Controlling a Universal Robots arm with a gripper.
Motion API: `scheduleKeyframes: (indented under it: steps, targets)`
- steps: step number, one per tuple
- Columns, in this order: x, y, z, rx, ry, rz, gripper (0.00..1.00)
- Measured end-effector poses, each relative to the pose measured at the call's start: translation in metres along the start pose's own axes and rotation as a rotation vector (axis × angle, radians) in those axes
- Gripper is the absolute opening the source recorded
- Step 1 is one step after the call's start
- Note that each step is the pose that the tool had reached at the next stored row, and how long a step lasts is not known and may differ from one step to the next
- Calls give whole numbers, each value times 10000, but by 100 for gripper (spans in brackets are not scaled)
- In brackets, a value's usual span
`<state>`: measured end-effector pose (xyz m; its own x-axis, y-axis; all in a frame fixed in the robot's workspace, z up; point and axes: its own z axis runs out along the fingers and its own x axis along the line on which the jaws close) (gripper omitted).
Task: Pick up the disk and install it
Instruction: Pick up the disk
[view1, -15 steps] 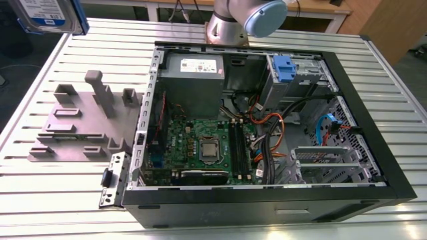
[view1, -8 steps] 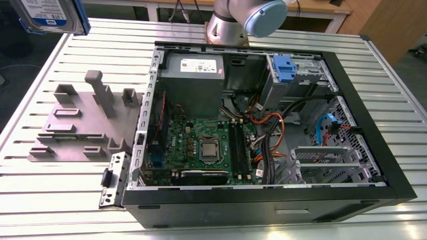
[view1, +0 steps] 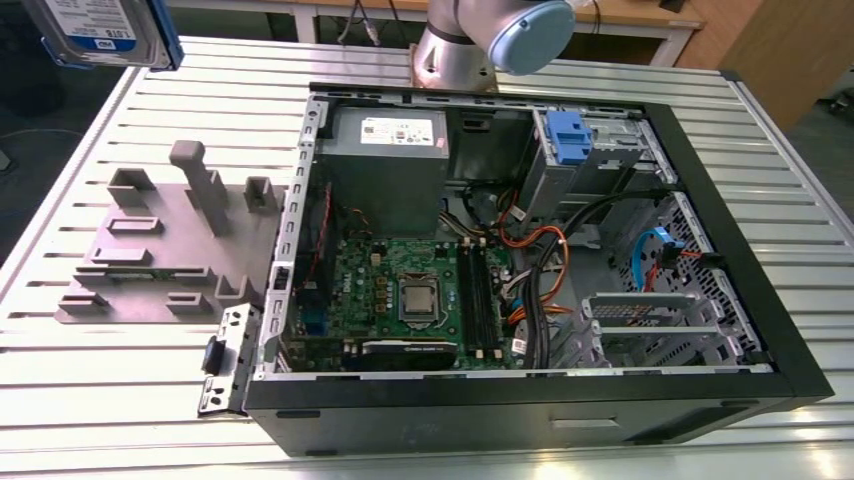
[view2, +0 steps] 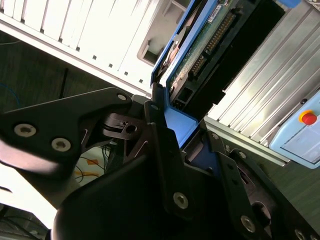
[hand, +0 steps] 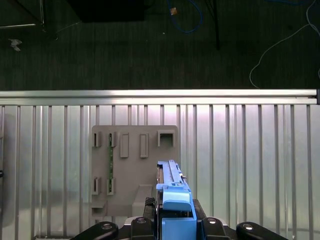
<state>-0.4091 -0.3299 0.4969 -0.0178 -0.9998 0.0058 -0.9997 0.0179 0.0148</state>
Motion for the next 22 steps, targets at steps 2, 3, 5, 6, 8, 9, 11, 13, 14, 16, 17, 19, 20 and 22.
scheduleKeyframes:
  steps: [2,3,5,6,8,9,11,13,14,16,17,19,20,22]
  targets:
    - [0,-2,0,0,0,0,36]
    - [0,-4,0,0,0,0,36]
    - [0,-15,0,0,0,-1,36]
    - [0,-21,0,0,0,0,36]
    - [-1,-41,-1,0,0,0,36]
    - [-1,-52,0,1,0,0,36]
    - [-1,-73,-1,0,0,0,36]
    - [-2,-93,-1,0,0,0,36]
    - [-2,-102,-1,0,0,0,36]
    - [-3,-114,-1,1,0,2,36]
    - [-2,-120,-1,1,0,1,36]
    - [4,-133,-2,0,0,0,36]
    - [10,-136,-2,0,1,0,36]
    - [15,-137,-2,-1,0,1,36]
